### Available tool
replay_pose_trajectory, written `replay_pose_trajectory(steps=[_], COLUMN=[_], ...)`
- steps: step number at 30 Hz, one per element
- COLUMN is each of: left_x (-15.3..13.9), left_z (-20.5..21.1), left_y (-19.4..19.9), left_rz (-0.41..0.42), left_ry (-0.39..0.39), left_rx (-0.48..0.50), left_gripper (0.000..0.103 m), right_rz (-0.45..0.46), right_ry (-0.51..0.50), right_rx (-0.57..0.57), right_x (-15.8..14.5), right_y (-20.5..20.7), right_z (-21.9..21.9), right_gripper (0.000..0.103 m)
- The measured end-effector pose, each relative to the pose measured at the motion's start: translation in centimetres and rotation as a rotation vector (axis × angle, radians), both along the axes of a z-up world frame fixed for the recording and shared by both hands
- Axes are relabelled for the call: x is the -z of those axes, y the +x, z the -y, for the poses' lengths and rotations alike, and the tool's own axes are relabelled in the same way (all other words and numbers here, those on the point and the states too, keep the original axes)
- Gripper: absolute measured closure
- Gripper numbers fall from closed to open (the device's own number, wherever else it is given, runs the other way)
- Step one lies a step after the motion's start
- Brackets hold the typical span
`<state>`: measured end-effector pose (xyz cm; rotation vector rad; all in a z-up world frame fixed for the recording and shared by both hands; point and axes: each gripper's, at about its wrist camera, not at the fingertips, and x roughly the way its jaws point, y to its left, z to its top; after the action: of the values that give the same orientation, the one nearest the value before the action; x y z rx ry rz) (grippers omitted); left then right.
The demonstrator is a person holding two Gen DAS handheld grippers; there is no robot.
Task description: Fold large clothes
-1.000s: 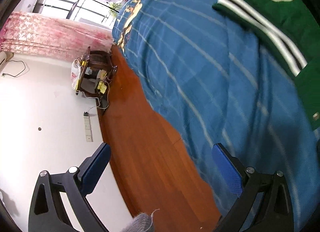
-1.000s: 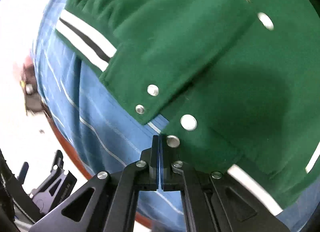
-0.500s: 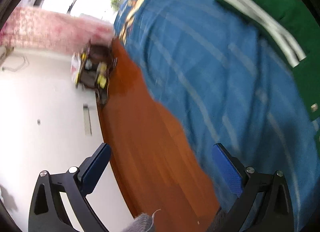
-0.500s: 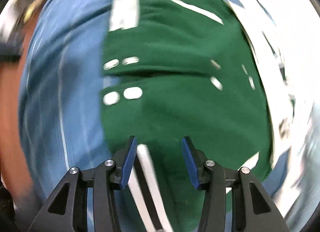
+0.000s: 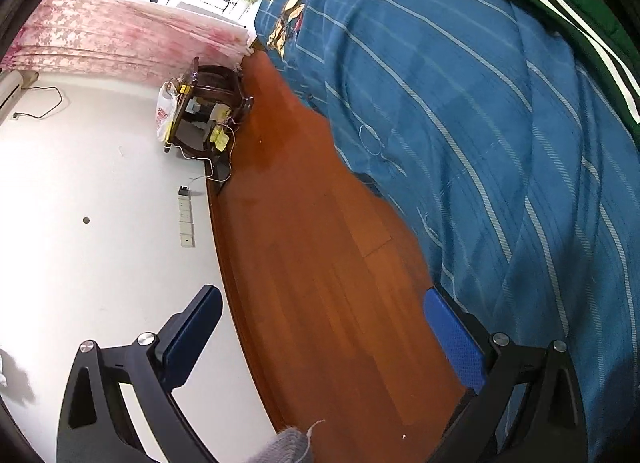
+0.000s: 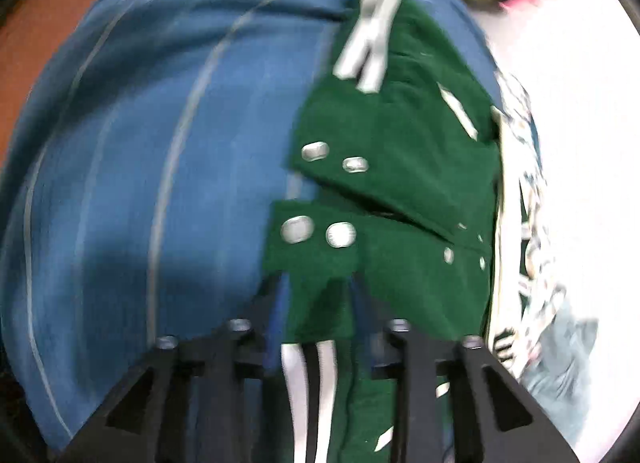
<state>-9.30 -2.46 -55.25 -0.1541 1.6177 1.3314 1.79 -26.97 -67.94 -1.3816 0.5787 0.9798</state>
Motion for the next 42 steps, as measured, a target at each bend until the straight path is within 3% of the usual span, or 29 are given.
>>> replay_pose_trajectory(steps=[1, 3, 6, 9, 11, 15, 17, 19, 21, 23, 24, 28, 31, 34, 39, 42], left_x=[0.1, 0.1, -0.1, -0.3, -0.2, -0.2, -0.1, 0.1, -0.1, -0.3, -0.4, -0.7, -0.6, -0.4, -1.1, -2.2], left_z=[-0.1, -0.2, -0.7, -0.8, -1.2, -1.5, -1.4, -1.3, -1.3, -1.3, -1.3, -1.3, -1.4, -2.0, -1.7, 0.2], left_y=[0.0, 0.1, -0.3, -0.4, -0.6, -0.4, 0.2, 0.9, 1.4, 1.9, 2.0, 2.2, 1.7, 0.9, 1.4, 3.2], left_rz=[0.002, 0.010, 0.019, 0.013, 0.013, 0.027, 0.029, 0.038, 0.052, 0.069, 0.073, 0.082, 0.076, 0.059, 0.053, 0.063], left_ry=[-0.002, -0.011, -0.011, 0.007, 0.011, 0.011, 0.015, 0.011, 0.008, 0.008, 0.009, 0.014, 0.016, 0.014, 0.019, 0.039], left_rx=[-0.001, -0.008, -0.003, 0.019, 0.016, 0.014, 0.037, 0.052, 0.056, 0.059, 0.060, 0.064, 0.048, 0.032, 0.063, 0.154], left_gripper=[0.000, 0.000, 0.000, 0.000, 0.000, 0.000, 0.000, 0.000, 0.000, 0.000, 0.000, 0.000, 0.000, 0.000, 0.000, 0.000], right_rz=[0.061, 0.124, 0.083, 0.125, 0.129, 0.026, 0.068, 0.177, 0.203, 0.149, 0.099, -0.030, -0.155, -0.218, -0.286, -0.582], right_ry=[-0.002, -0.023, -0.017, -0.017, -0.041, -0.004, -0.005, -0.056, -0.033, -0.007, -0.002, 0.058, 0.126, 0.172, 0.127, 0.167], right_rx=[-0.019, -0.032, -0.043, -0.049, -0.052, -0.036, -0.063, -0.092, -0.081, -0.010, 0.027, 0.182, 0.274, 0.319, 0.361, 0.450], right_x=[0.9, 2.2, 1.2, 0.9, 1.7, -0.3, 0.1, 2.4, 2.9, 2.5, 2.3, 1.3, -0.2, -1.4, -0.5, -2.3], right_y=[-0.3, -1.1, -1.3, -1.9, -1.7, -1.5, -2.1, -2.7, -3.1, -2.3, -1.9, -0.1, 1.2, 1.6, 2.6, 6.1], right_z=[-0.1, -0.9, -1.1, -0.5, -0.9, -1.1, -1.6, -1.6, -1.9, -2.2, -2.4, -3.1, -3.6, -4.7, -5.5, -2.9], right_gripper=[0.054, 0.053, 0.052, 0.031, 0.031, 0.031, 0.031, 0.031, 0.032, 0.056, 0.077, 0.090, 0.094, 0.095, 0.087, 0.064])
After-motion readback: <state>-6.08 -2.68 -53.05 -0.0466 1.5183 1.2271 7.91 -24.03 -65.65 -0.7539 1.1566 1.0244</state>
